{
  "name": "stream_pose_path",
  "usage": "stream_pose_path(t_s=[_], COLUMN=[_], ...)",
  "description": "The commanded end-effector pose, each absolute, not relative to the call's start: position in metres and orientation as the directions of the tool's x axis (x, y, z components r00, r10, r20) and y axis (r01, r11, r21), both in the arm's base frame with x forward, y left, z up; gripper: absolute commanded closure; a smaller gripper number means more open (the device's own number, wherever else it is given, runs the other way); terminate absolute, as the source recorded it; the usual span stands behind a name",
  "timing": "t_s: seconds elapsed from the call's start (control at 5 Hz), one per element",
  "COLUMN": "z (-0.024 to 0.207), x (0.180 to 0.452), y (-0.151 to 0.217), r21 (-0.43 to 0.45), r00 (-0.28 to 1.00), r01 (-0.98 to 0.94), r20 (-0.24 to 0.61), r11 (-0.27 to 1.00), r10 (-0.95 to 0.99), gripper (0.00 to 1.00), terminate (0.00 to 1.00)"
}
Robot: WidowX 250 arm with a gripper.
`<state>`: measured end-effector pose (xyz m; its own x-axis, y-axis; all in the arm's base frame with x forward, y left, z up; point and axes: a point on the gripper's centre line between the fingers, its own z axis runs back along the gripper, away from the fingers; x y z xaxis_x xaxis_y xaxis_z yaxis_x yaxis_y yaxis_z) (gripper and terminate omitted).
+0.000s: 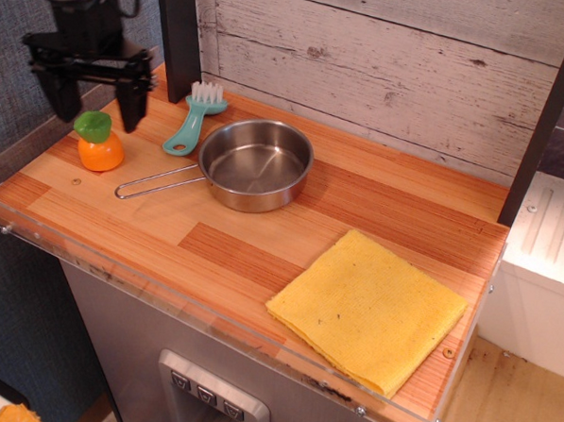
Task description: Place the bottle on the yellow cloth
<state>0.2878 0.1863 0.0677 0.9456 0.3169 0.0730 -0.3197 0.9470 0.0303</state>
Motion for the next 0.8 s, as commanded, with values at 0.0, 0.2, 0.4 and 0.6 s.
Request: stream_pose_path(t_s=[0.0,0.2,0.4,0.6], z=[0.071,0.064,0.056,0.054], x=[0.288,0.294,0.3,0.301], y=[0.21,0.203,0.195,0.188], r21=[0.032,0.022,0.023,0.029], r00=[0.934,0.937,0.944,0.943], r01=[-0.344,-0.335,-0.321,-0.322], r20=[0.113,0.109,0.093,0.1], r11=[0.939,0.942,0.947,0.946], r10=[0.338,0.331,0.318,0.318], gripper=[0.0,0.0,0.0,1.0], terminate=[0.0,0.0,0.0,0.0])
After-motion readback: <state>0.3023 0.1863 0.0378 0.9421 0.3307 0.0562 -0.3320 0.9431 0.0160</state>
